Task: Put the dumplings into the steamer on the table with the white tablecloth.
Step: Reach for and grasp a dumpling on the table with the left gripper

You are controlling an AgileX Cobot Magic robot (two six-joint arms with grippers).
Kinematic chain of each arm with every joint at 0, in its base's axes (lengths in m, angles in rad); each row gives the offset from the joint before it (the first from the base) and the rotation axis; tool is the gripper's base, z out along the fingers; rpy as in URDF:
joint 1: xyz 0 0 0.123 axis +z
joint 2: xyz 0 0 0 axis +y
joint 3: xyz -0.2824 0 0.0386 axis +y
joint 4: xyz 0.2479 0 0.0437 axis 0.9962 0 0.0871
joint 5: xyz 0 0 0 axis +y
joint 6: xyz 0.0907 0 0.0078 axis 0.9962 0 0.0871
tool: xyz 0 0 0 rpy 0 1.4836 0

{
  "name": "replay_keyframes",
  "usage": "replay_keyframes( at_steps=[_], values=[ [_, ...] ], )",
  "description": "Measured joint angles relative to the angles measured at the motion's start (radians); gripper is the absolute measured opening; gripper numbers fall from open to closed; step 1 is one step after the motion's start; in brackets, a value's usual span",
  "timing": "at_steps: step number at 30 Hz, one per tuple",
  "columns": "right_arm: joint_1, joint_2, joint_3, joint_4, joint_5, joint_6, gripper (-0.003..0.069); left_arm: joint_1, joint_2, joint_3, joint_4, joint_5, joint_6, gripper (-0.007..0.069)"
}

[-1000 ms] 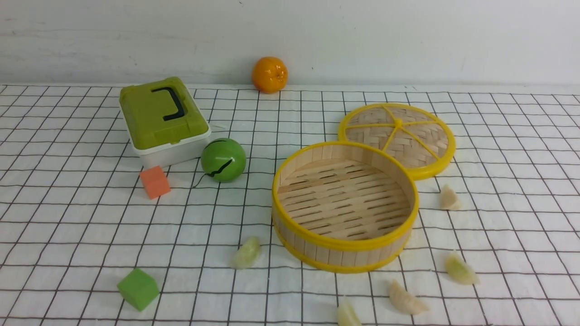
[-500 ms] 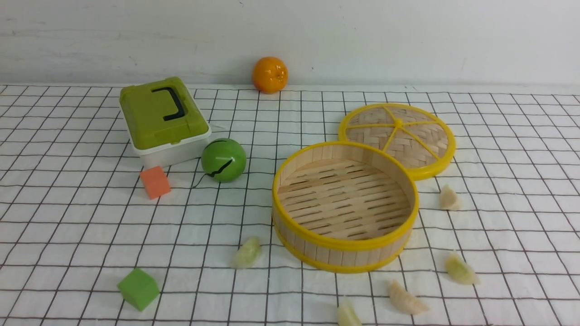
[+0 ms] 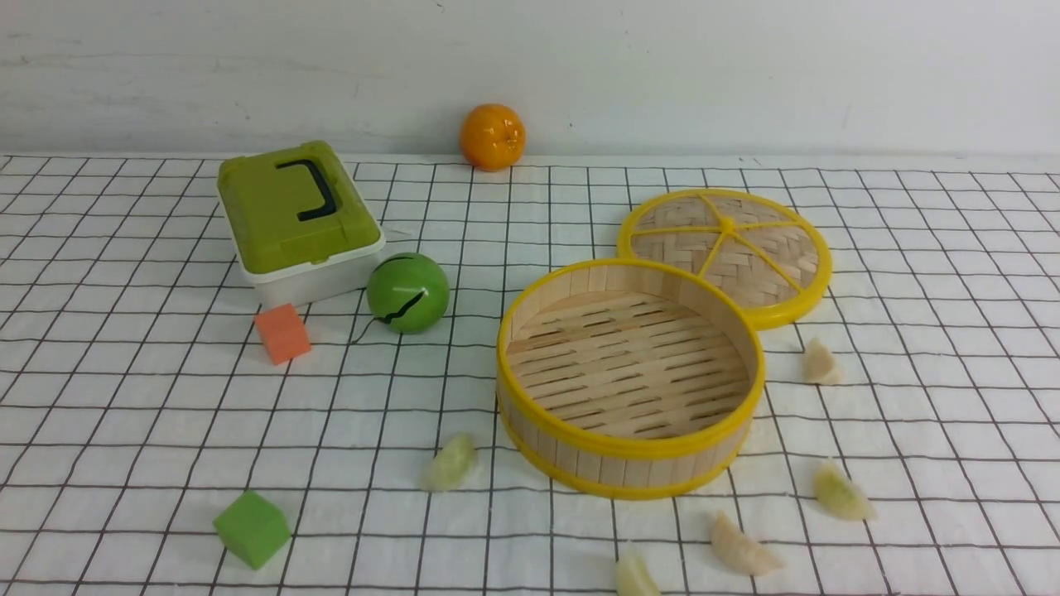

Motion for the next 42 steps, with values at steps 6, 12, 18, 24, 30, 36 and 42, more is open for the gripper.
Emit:
replay_keyframes(
  at_steps=[6, 12, 18, 24, 30, 36, 42],
  values=[
    [0.000, 0.000, 0.004, 0.437, 0.027, 0.035, 0.0239, 0.000, 0.000, 0.000, -0.464, -0.094, -0.349, 0.0239],
    [0.000, 0.000, 0.008, 0.796, 0.008, 0.048, 0.0239, 0.000, 0.000, 0.000, -0.581, -0.096, -0.388, 0.0239],
    [-0.001, 0.000, 0.008, 0.847, -0.077, 0.015, 0.0239, -0.023, 0.000, -0.055, -0.649, 0.041, -0.275, 0.0239],
    [-0.001, 0.000, -0.032, 0.876, -0.081, -0.123, 0.0239, -0.059, 0.044, -0.355, -0.651, 0.128, 0.313, 0.0239],
    [-0.001, 0.059, -0.160, 0.877, -0.104, -0.371, 0.0216, -0.059, 0.296, -0.557, -0.528, 0.327, 0.487, 0.0206],
    [-0.001, 0.351, -0.419, 0.852, 0.072, -0.668, 0.0016, -0.114, 0.692, -0.838, -0.200, 0.741, 0.477, 0.0015],
    [0.038, 0.650, -0.678, 0.717, 0.464, -0.797, -0.0021, -0.360, 0.945, -0.990, 0.051, 0.861, 0.347, -0.0013]
  ],
)
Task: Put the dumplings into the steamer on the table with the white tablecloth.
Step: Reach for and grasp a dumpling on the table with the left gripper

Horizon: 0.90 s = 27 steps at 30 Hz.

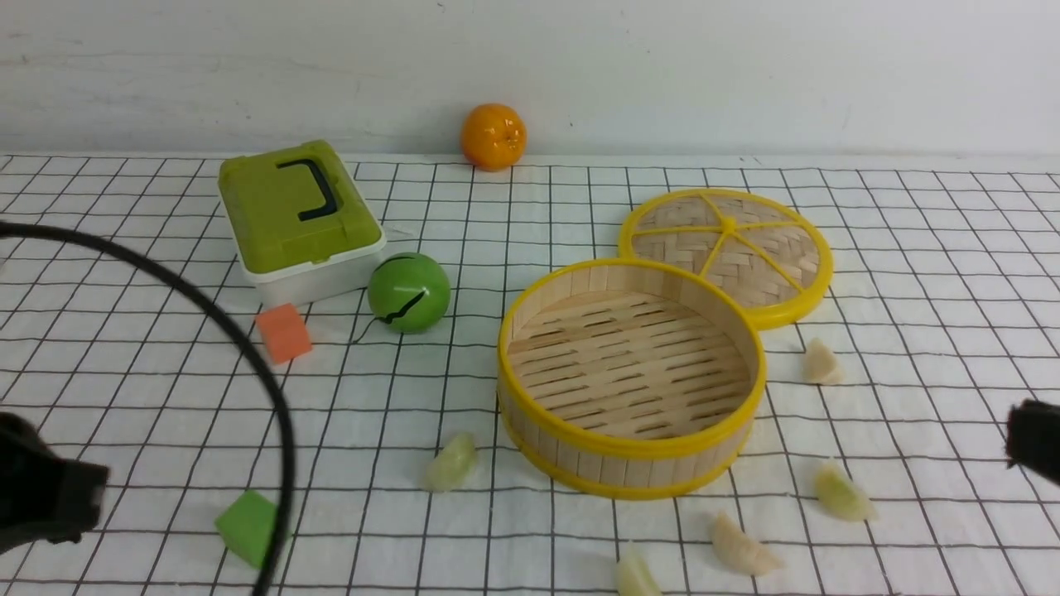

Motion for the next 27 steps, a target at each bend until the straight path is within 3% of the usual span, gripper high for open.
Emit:
replay_keyframes(
  at_steps=[4, 7, 8, 10, 11, 12, 17, 20, 27],
  values=[
    [0.103, 0.091, -0.064, -0.062, 0.075, -0.008, -0.0020, -0.182, 0.195, -0.062, 0.142, 0.009, -0.088, -0.0001],
    [0.159, 0.105, -0.071, -0.088, 0.089, -0.011, -0.0019, -0.247, 0.325, -0.105, 0.159, 0.001, -0.114, 0.0069],
    [0.169, 0.106, -0.072, -0.093, 0.091, -0.011, -0.0018, -0.266, 0.394, -0.130, 0.152, -0.015, -0.120, 0.0130],
    [0.179, 0.106, -0.072, -0.104, 0.097, -0.011, -0.0018, -0.270, 0.441, -0.148, 0.144, -0.032, -0.122, 0.0182],
    [0.184, 0.106, -0.072, -0.121, 0.112, -0.011, -0.0018, -0.267, 0.527, -0.177, 0.128, -0.071, -0.125, 0.0294],
    [0.184, 0.105, -0.072, -0.130, 0.122, -0.012, -0.0018, -0.263, 0.565, -0.192, 0.119, -0.093, -0.125, 0.0348],
    [0.184, 0.103, -0.072, -0.145, 0.148, -0.012, -0.0015, -0.248, 0.691, -0.267, 0.104, -0.165, -0.090, 0.0504],
    [0.184, 0.099, -0.072, -0.158, 0.149, -0.015, -0.0015, -0.243, 0.801, -0.338, 0.102, -0.204, -0.059, 0.0544],
    [0.184, 0.099, -0.072, -0.189, 0.136, -0.015, -0.0011, -0.235, 0.979, -0.410, 0.123, -0.296, -0.025, 0.0524]
  ],
)
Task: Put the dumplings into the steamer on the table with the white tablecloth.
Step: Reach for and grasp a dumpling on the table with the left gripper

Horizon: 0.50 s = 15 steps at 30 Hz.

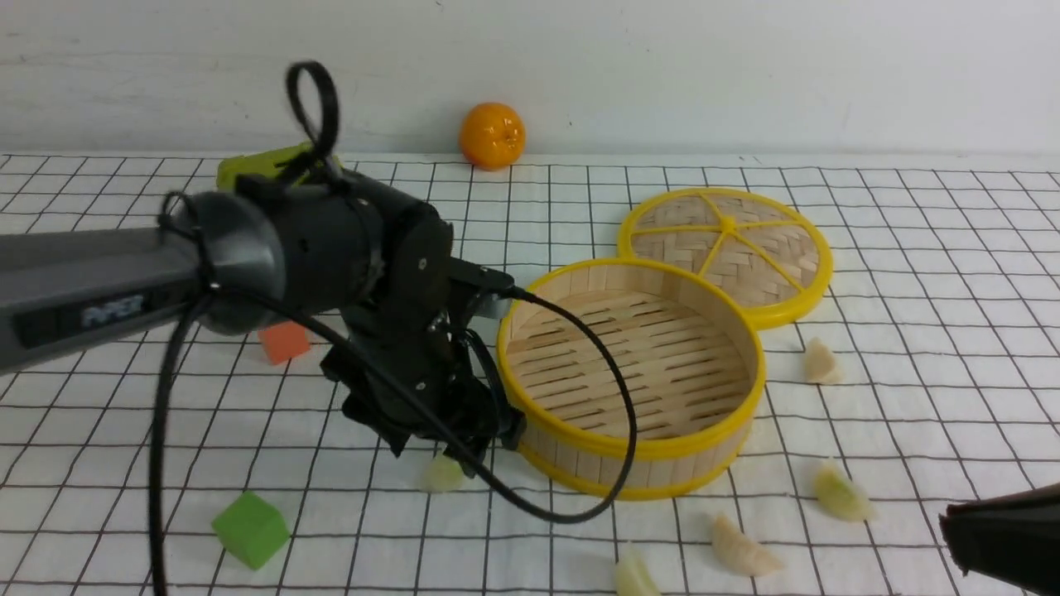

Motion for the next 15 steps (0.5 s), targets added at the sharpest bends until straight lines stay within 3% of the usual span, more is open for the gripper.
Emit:
replay_keyframes(
  at_steps=[5, 6, 7, 9, 15],
  values=[
    [0.000, 0.000, 0.000, -0.029, 0.000, 0.000, -0.0011, 0.000, 0.090, -0.006, 0.021, -0.083, 0.001, 0.0447],
    [0.000, 0.000, 0.000, -0.036, 0.000, 0.000, -0.0011, 0.000, 0.096, -0.009, 0.017, -0.096, 0.001, 0.0385],
    [0.000, 0.000, 0.000, -0.036, 0.000, 0.000, -0.0011, 0.000, 0.096, -0.009, 0.017, -0.096, 0.001, 0.0385],
    [0.000, 0.000, 0.000, -0.041, -0.002, 0.000, -0.0010, 0.000, 0.101, -0.018, 0.012, -0.094, 0.001, 0.0270],
    [0.000, 0.000, 0.000, -0.049, -0.037, 0.000, -0.0006, -0.001, 0.084, -0.150, -0.036, 0.102, -0.014, 0.0269]
  ],
)
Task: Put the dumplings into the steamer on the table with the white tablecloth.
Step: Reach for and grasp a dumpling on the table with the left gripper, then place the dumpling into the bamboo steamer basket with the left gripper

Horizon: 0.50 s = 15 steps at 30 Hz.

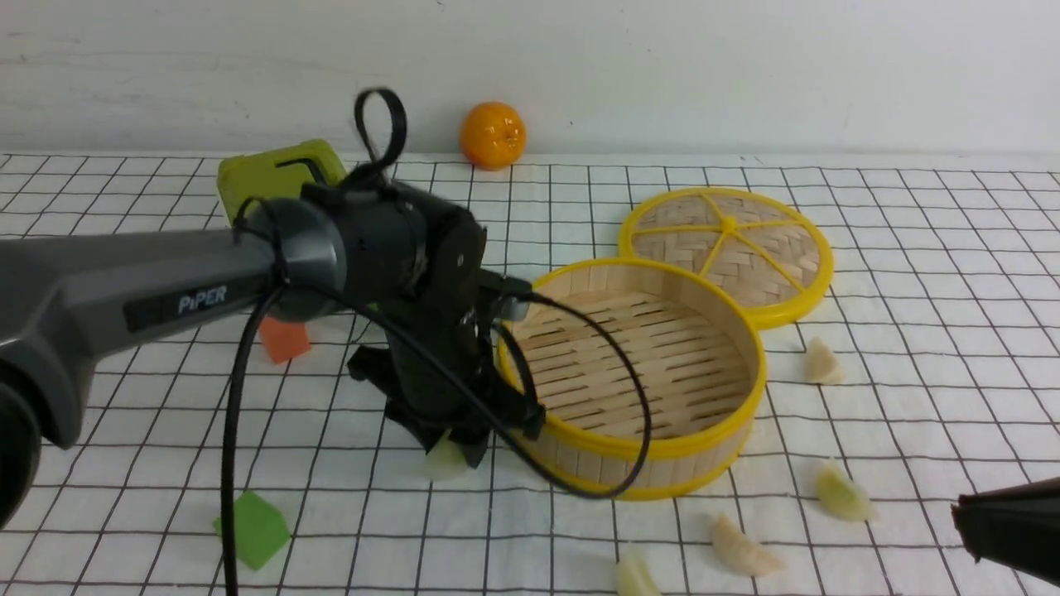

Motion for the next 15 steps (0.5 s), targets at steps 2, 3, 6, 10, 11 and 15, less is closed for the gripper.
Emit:
replay_keyframes(
  at_steps=[2, 3, 6, 10, 11, 15],
  values=[
    [0.000, 0.000, 0.000, 0.000, -0.025, 0.000, -0.0004, -0.011, -0.023, -0.131, -0.030, 0.067, -0.001, 0.0269],
    [0.000, 0.000, 0.000, 0.000, -0.032, 0.000, -0.0004, -0.015, -0.025, -0.175, -0.038, 0.075, -0.002, 0.0269],
    [0.000, 0.004, 0.000, 0.000, -0.050, 0.000, -0.0002, -0.043, -0.003, -0.347, -0.087, 0.081, -0.009, 0.0269],
    [0.000, 0.007, 0.000, 0.000, -0.049, 0.000, 0.0000, -0.069, 0.123, -0.536, -0.133, 0.036, -0.087, 0.0269],
    [0.000, 0.007, 0.000, 0.000, -0.046, 0.000, 0.0002, -0.070, 0.182, -0.579, -0.139, 0.015, -0.122, 0.0269],
    [0.000, 0.007, 0.000, 0.000, -0.003, 0.000, 0.0005, -0.069, 0.340, -0.683, -0.139, -0.037, -0.218, 0.0268]
  ],
)
